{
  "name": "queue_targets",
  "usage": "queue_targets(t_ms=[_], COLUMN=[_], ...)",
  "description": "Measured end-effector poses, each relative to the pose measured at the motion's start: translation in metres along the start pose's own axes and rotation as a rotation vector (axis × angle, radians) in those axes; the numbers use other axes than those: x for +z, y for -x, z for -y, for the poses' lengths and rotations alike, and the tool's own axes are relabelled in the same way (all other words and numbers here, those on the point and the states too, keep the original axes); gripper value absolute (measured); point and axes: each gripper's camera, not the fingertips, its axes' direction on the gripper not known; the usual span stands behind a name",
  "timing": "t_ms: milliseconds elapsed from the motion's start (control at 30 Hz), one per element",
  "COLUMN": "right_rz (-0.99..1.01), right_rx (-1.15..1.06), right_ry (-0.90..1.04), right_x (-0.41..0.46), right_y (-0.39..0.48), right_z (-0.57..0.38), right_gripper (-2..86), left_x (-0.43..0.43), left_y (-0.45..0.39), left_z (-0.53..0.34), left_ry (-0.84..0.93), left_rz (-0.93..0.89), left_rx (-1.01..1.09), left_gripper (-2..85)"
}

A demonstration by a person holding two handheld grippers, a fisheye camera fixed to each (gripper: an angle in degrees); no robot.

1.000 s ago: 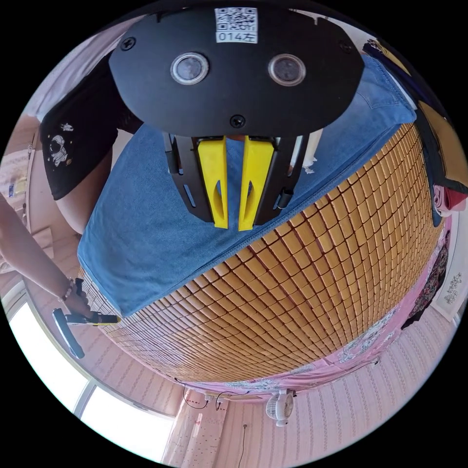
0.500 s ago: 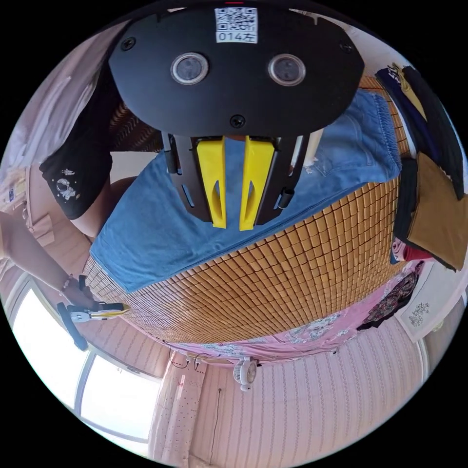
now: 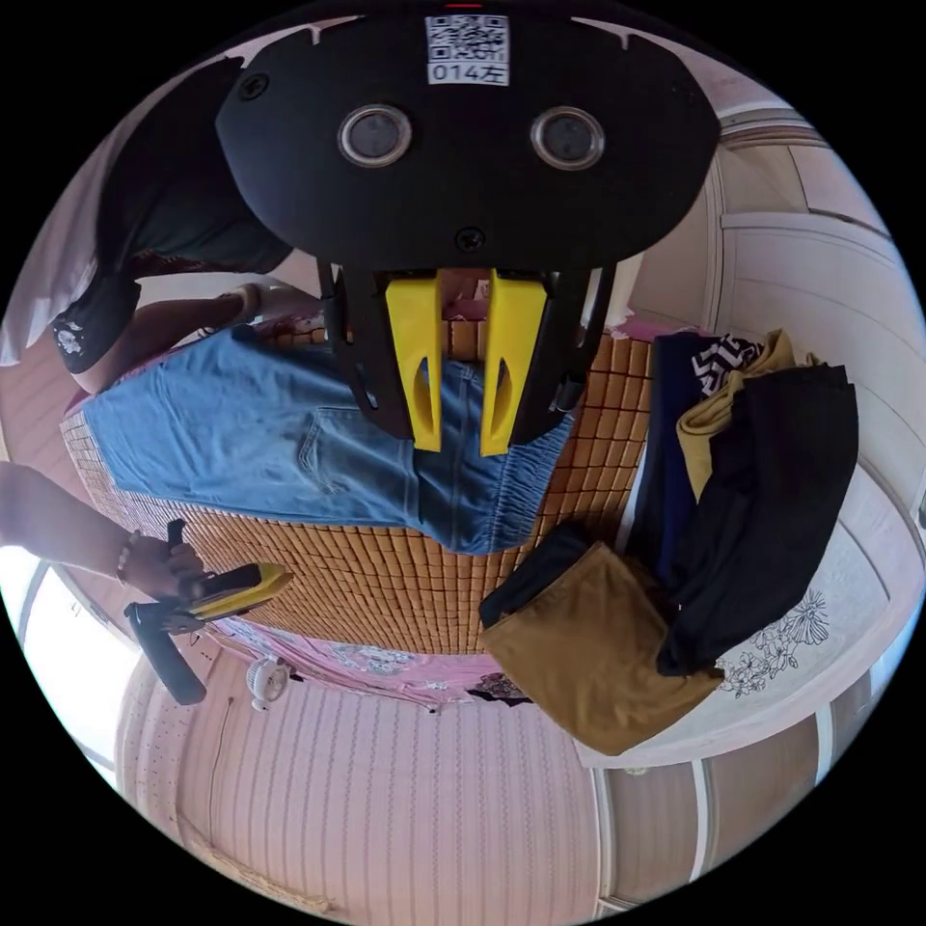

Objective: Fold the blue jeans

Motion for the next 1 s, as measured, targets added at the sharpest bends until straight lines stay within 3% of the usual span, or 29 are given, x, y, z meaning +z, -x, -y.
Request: queue_targets(t_ms=[267,367,533,700,1000], right_rz=[0.043,0.105,-0.007,-0.074,-0.246], right_rx=[0.015,0.047,-0.05,-0.017,0.012], right_ry=[0.166,0.303,0.179,0.129,0.394], right_x=[0.118,0.142,0.113,0.076,0.076], right_y=[-0.001,-0.008,0.006,-0.006,-0.013], right_z=[0.122,0.145,0.17,0.143,0.024], right_gripper=[9.8,5.4,3.4,5.8,6.3], left_x=[0.047,0.068,0.083,0.087,0.09], left_y=[0.075,0.078,0.068,0.051,0.045], left_z=[0.01,0.014,0.017,0.018,0.018], left_ry=[0.103,0.175,0.255,0.261,0.253], left_rz=[0.04,0.064,0.079,0.199,0.208], left_rx=[-0.165,-0.18,-0.137,-0.074,-0.119], left_gripper=[7.1,7.3,2.1,-0.7,-1.0])
